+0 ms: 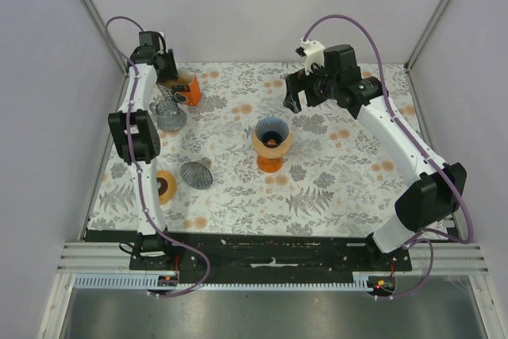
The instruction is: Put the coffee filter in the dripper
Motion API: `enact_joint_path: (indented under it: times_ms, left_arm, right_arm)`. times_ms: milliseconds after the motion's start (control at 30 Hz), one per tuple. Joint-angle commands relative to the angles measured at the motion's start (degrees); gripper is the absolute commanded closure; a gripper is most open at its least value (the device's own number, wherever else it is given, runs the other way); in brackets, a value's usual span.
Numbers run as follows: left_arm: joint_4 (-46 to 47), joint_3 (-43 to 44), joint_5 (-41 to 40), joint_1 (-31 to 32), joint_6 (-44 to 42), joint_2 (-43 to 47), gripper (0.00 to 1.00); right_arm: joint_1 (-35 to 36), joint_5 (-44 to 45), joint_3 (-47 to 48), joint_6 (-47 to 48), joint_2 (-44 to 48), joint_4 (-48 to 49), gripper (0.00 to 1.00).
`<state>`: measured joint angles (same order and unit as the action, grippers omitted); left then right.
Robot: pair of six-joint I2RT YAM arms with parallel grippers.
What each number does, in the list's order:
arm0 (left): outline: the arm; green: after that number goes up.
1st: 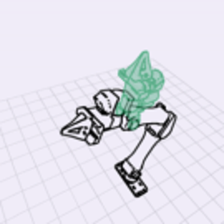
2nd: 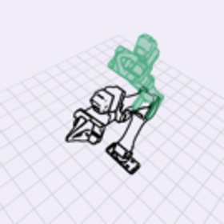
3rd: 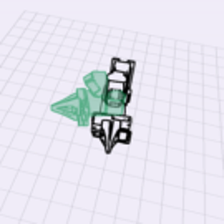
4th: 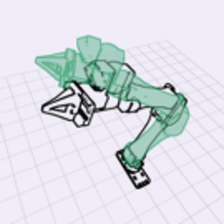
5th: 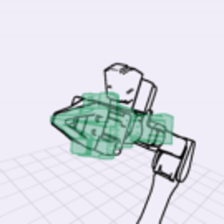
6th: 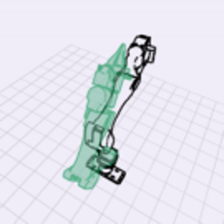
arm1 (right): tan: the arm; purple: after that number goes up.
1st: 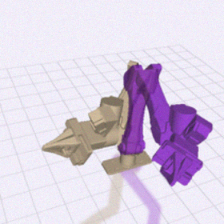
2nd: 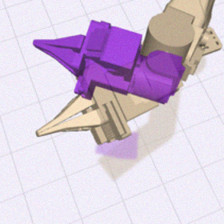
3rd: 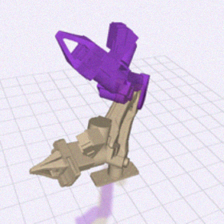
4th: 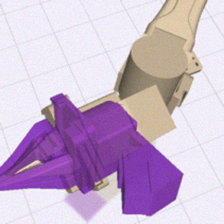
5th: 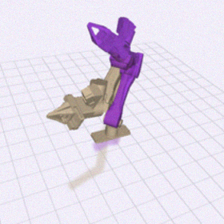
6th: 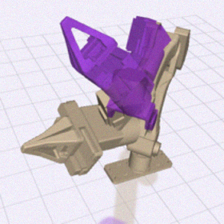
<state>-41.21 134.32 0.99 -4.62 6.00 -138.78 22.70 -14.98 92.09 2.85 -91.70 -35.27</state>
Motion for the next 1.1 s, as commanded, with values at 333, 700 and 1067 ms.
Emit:
enact_joint_path:
  times_ms: [333, 700, 1067]
  left_arm:
    - [0.4, 1.9, -1.3, 0.1, 0.1, 0.5, 0.98]
    - [-0.3, -3.3, 0.6, -0.1, -3.9, 10.5, 0.98]
    - [-1.7, -3.6, 4.8, -0.5, -4.5, 14.3, 0.98]
  right_arm:
    - [0.0, -1.5, 2.0, 0.6, -0.1, 0.1, 0.02]
    - [0.1, -2.2, 1.2, 0.6, 1.1, -0.1, 0.02]
    - [0.1, -2.4, 0.2, 1.0, 2.6, -0.2, 0.02]
